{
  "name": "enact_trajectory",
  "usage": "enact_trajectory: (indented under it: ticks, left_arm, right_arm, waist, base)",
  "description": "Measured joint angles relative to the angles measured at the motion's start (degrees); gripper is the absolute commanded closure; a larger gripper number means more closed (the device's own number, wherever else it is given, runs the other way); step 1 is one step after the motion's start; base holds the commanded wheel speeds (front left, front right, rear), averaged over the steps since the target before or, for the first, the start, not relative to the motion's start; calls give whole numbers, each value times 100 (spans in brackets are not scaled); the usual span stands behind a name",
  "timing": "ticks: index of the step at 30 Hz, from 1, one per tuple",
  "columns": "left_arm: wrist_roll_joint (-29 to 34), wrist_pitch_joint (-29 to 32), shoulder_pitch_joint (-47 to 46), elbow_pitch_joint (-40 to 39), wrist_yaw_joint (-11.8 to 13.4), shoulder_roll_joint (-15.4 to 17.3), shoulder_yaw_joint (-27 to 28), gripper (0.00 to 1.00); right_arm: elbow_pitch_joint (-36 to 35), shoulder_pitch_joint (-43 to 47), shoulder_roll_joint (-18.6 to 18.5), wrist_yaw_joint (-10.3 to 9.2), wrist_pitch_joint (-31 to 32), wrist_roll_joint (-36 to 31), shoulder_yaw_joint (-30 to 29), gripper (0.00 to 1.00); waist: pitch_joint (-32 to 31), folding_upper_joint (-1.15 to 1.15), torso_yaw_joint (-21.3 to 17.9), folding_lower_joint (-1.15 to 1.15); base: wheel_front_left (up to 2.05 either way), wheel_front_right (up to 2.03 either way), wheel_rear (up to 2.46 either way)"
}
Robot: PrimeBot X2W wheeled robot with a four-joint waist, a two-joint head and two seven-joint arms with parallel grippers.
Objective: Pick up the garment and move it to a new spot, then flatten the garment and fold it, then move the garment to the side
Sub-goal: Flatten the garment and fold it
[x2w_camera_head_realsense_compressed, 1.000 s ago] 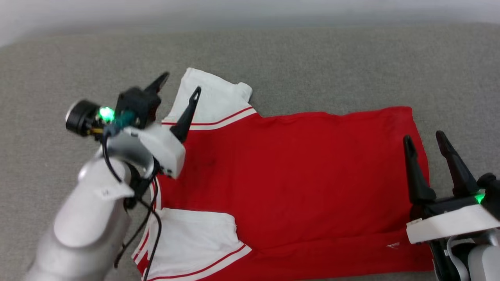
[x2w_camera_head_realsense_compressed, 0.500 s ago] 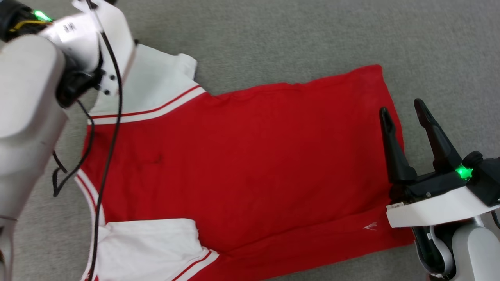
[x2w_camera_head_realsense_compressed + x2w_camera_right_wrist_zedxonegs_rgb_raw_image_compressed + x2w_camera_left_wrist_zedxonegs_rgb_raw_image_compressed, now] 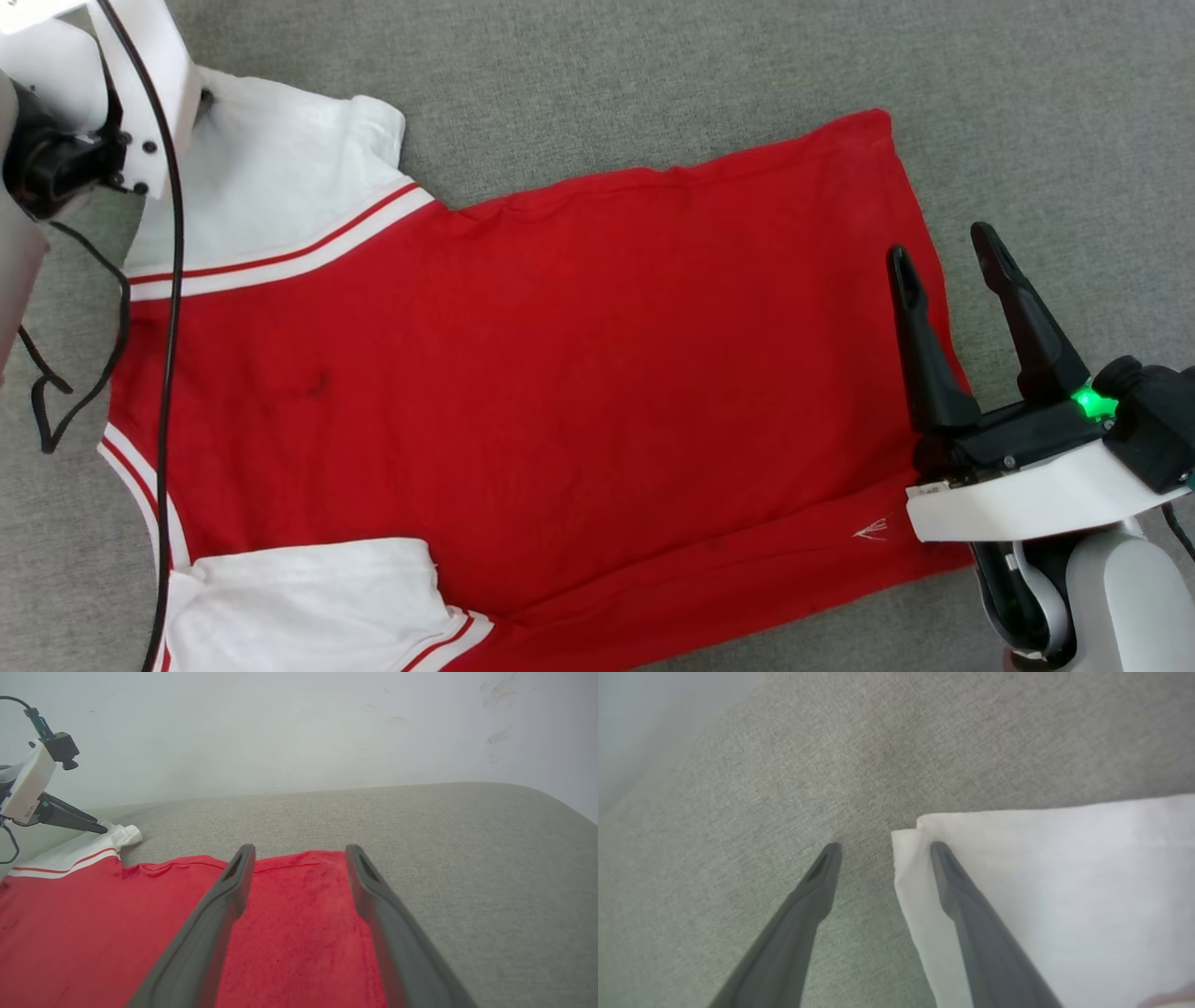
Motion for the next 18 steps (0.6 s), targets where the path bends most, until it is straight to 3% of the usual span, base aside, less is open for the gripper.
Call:
enact_trajectory:
  ticks: [3,4,5,6,10,18]
  left_arm:
    - [-216,10,-37,41,1,-43,13,0]
    - [-294,40,-45,45,3,-62,18,5]
    - [-381,109,-62,48,3,-68,15,87]
    - [-475,203,-71,44,11,-74,5,100]
    - [-660,357,-116,8,9,-99,-51,100]
    - [-637,-234,-37,237,16,-233,-36,100]
  right_arm:
    - [-32,-25,15,0,0,0,8,0]
    - [-35,-29,21,0,0,0,8,0]
    - [-35,-30,25,0,0,-1,8,0]
    - [-36,-33,29,0,0,-10,5,0]
    - [-42,-43,42,0,3,-38,-14,0]
    - [-38,-134,-10,0,130,-60,-124,0]
  waist:
    - [93,0,-10,0]
    - [120,0,-13,0]
    - [144,0,-14,-1]
    - [164,0,-13,-1]
    - [212,0,5,-1]
    - [34,0,107,-1]
  base:
    - [0,0,0]
    - [0,0,0]
    - [0,0,0]
    - [0,0,0]
    - [0,0,0]
    - [0,0,0]
